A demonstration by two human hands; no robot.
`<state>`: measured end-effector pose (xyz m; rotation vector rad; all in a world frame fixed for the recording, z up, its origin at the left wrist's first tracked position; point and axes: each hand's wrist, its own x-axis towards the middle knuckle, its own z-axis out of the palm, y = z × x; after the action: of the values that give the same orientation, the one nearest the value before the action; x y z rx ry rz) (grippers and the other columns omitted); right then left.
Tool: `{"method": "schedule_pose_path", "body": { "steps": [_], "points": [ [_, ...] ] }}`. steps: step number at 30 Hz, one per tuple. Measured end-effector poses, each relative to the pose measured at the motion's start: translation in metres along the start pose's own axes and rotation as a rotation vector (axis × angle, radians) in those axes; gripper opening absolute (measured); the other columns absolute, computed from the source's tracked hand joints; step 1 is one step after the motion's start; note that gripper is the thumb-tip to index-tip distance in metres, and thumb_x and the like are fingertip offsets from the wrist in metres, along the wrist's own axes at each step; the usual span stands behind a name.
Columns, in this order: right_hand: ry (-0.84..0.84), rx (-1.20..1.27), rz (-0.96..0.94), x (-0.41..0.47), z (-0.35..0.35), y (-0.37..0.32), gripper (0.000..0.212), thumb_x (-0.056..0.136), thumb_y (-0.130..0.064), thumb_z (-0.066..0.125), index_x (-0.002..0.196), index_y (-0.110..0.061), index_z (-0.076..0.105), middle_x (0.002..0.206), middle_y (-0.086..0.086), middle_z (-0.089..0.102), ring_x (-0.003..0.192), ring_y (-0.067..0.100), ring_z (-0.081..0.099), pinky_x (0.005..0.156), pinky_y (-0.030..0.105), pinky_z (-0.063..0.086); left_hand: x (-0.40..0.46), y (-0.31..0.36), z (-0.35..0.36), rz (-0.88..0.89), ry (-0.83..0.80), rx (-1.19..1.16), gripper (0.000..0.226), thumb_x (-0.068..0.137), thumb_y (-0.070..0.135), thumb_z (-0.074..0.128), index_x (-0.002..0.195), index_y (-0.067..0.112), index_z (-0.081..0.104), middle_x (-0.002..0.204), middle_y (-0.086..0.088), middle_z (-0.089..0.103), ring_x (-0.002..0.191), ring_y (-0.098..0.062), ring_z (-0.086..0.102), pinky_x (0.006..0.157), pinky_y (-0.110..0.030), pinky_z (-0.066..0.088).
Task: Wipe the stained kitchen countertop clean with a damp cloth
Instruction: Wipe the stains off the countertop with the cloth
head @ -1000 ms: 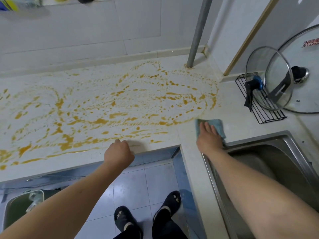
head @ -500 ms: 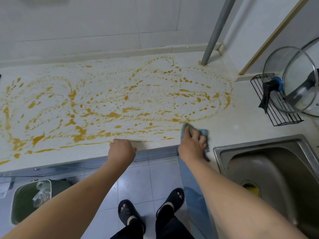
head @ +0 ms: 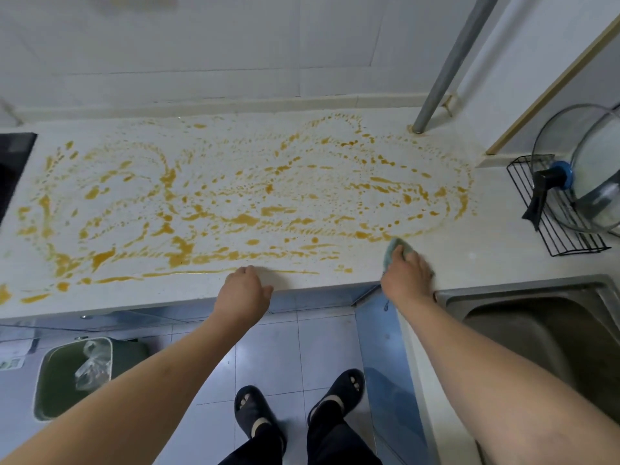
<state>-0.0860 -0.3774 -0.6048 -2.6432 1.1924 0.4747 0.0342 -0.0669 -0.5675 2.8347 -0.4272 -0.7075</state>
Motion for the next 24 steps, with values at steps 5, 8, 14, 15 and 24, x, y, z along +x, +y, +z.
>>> {"method": "schedule_pose_path", "body": {
  "steps": [5,8,14,15,24],
  "points": [
    [0.005,0.041,-0.025,-0.009,0.011,-0.034,0.081,0.097,-0.025,0.053,0.162,-0.010,0.007,0.161,0.017,0.023,0.145,0.038,0.026,0.119,0.049,0.029,-0.003,-0.034,-0.011,-0.110,0.073,0.082,0.065,0.097,0.052,0.058,0.138,0.002,0.048,0.138,-0.018,0.048,0.128,-0.037,0.044,0.103,-0.043,0.044],
    [-0.005,0.018,-0.102,-0.020,0.017,-0.059,0.083,0.096,-0.027,0.054,0.162,-0.015,0.006,0.158,0.014,0.026,0.141,0.038,0.027,0.114,0.051,0.031,-0.001,-0.057,-0.014,-0.199,0.086,0.118,0.073,0.095,0.059,0.058,0.137,0.000,0.048,0.136,-0.020,0.047,0.126,-0.038,0.045,0.104,-0.043,0.043],
    [-0.052,0.003,-0.272,-0.037,0.030,-0.136,0.087,0.094,-0.029,0.059,0.162,-0.019,0.005,0.156,0.013,0.028,0.137,0.037,0.031,0.114,0.045,0.032,-0.006,-0.089,-0.009,-0.181,0.103,0.104,0.076,0.094,0.061,0.060,0.136,-0.001,0.047,0.132,-0.021,0.046,0.121,-0.038,0.045,0.101,-0.043,0.043],
    [-0.061,0.009,-0.281,-0.038,0.030,-0.148,0.087,0.093,-0.027,0.058,0.162,-0.020,0.005,0.156,0.013,0.028,0.137,0.037,0.031,0.114,0.045,0.032,-0.005,-0.090,-0.010,-0.176,0.097,0.113,0.074,0.095,0.062,0.058,0.134,0.000,0.049,0.131,-0.021,0.047,0.120,-0.037,0.046,0.099,-0.043,0.045],
    [-0.147,0.094,-0.507,-0.060,0.040,-0.181,0.076,0.094,-0.019,0.056,0.160,-0.034,0.021,0.147,0.007,0.034,0.131,0.034,0.036,0.109,0.042,0.038,0.007,-0.087,-0.024,-0.186,-0.003,0.172,0.062,0.095,0.057,0.063,0.130,0.006,0.056,0.131,-0.019,0.047,0.122,-0.036,0.045,0.096,-0.039,0.046]
  ]
}}
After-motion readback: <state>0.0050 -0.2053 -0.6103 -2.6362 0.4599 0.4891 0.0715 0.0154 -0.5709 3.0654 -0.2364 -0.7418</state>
